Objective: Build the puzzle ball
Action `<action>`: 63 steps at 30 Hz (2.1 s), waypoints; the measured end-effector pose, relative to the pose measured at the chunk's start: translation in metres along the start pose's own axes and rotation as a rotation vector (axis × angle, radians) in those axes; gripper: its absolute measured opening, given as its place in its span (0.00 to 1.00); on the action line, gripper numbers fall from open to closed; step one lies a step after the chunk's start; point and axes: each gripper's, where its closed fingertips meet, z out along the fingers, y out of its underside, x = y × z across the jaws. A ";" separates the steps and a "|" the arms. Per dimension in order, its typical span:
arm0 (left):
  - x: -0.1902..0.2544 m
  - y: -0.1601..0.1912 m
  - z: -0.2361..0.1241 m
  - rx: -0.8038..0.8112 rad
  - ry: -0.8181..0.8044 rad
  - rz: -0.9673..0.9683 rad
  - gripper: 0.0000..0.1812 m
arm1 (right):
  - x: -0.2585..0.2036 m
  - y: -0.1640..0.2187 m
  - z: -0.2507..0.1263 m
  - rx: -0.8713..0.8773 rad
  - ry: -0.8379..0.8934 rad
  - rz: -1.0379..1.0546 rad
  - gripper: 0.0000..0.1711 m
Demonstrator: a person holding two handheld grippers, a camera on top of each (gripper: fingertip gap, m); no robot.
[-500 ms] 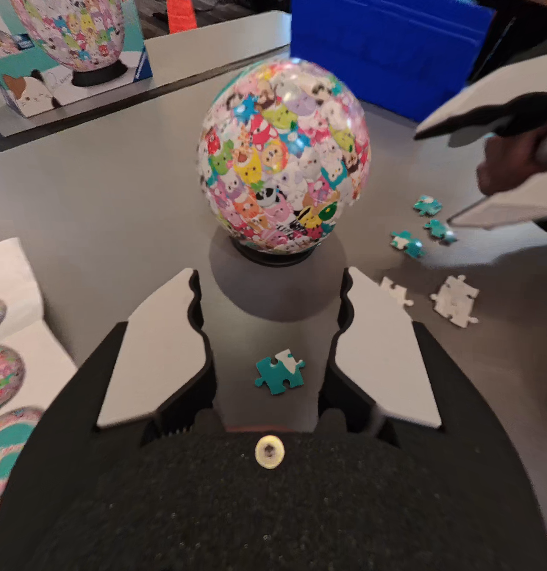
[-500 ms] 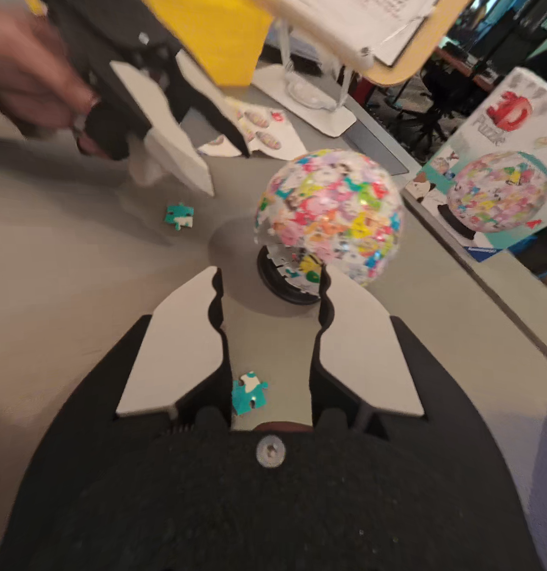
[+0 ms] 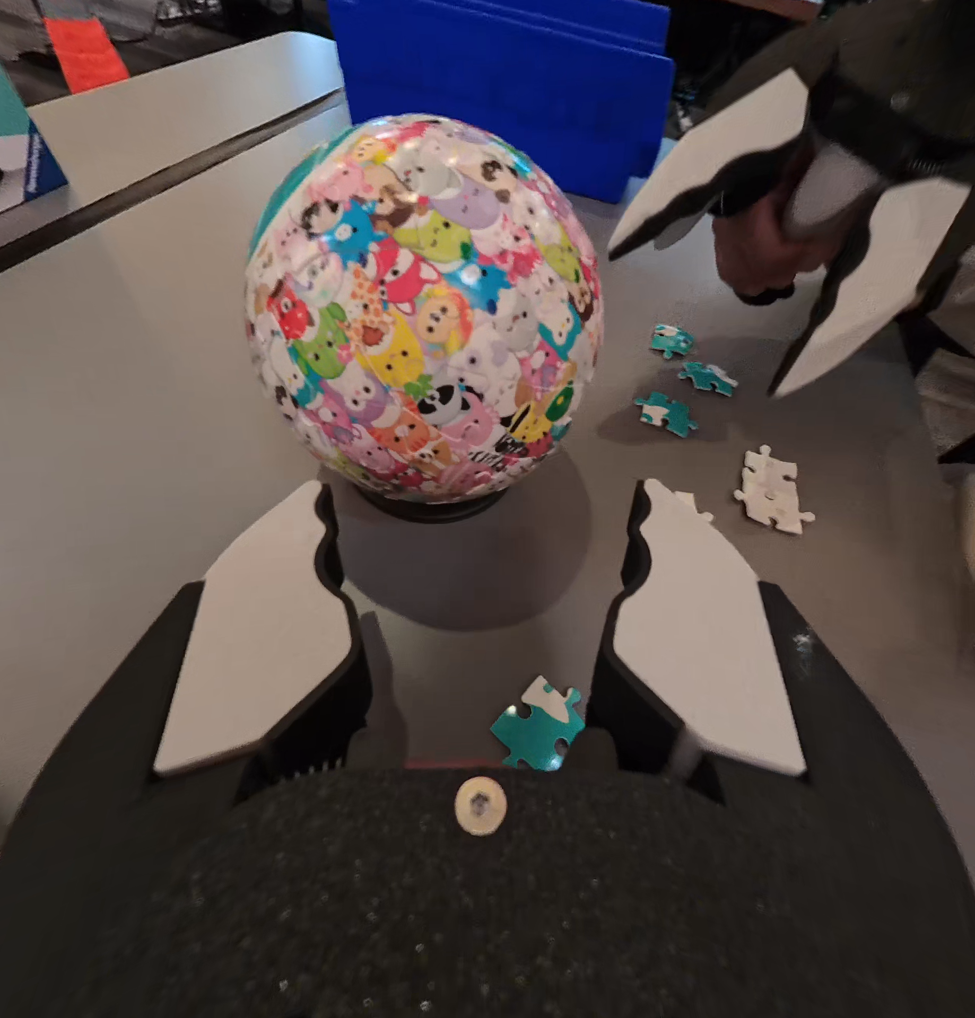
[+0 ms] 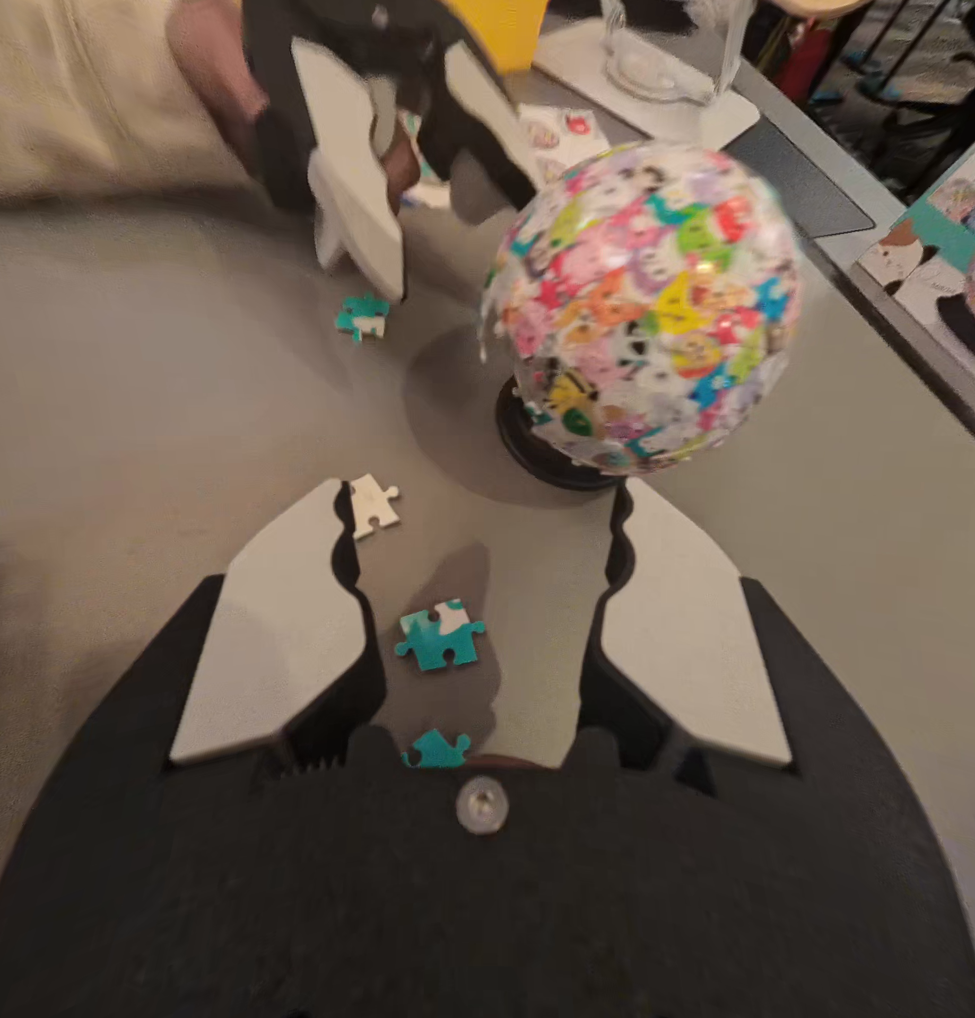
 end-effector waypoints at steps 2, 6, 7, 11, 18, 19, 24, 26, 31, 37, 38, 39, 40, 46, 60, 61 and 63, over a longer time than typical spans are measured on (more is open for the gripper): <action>0.003 -0.002 0.002 0.012 0.028 0.012 0.55 | -0.017 -0.006 0.007 0.002 0.001 -0.092 0.51; -0.003 -0.006 0.003 0.019 0.030 0.038 0.55 | -0.046 -0.022 0.026 0.009 -0.002 -0.093 0.48; -0.007 -0.007 0.002 0.020 0.032 0.040 0.56 | -0.051 -0.023 0.032 0.004 0.008 -0.100 0.47; -0.016 -0.008 -0.002 0.022 0.046 0.030 0.56 | -0.052 -0.007 0.058 -0.175 0.077 -0.192 0.58; -0.011 -0.010 -0.010 0.097 0.074 -0.004 0.56 | -0.051 -0.002 0.084 -0.380 0.108 -0.325 0.70; -0.011 -0.012 -0.013 0.115 0.082 -0.012 0.56 | -0.051 0.000 0.085 -0.406 0.086 -0.304 0.71; -0.008 -0.019 -0.022 0.170 0.109 -0.062 0.55 | -0.058 0.007 0.081 -0.436 0.053 -0.167 0.77; -0.003 -0.019 -0.022 0.172 0.119 -0.048 0.55 | -0.069 0.002 0.077 -0.337 0.045 -0.031 0.69; 0.003 -0.018 -0.017 0.177 0.125 -0.041 0.51 | -0.058 -0.028 0.047 0.127 0.150 0.378 0.48; 0.005 -0.022 -0.020 0.199 0.101 -0.008 0.46 | -0.037 0.010 0.031 -0.006 0.280 0.387 0.06; 0.006 -0.023 -0.021 0.206 0.109 -0.015 0.45 | -0.035 0.011 0.032 -0.024 0.270 0.370 0.00; 0.007 -0.024 -0.021 0.213 0.111 -0.023 0.44 | -0.024 0.004 0.031 0.035 0.320 0.407 0.00; 0.007 -0.024 -0.022 0.221 0.110 -0.030 0.43 | -0.015 -0.002 0.030 0.108 0.353 0.486 0.00; 0.009 -0.027 -0.024 0.241 0.120 -0.049 0.42 | 0.007 -0.004 0.049 0.381 0.366 1.105 0.00; 0.018 -0.031 -0.026 0.260 0.160 -0.068 0.42 | 0.024 0.002 0.090 0.428 0.383 1.467 0.00; 0.018 -0.031 -0.026 0.260 0.160 -0.070 0.42 | 0.026 0.002 0.091 0.430 0.385 1.473 0.00; 0.018 -0.031 -0.026 0.262 0.166 -0.078 0.42 | 0.028 0.001 0.093 0.419 0.384 1.460 0.00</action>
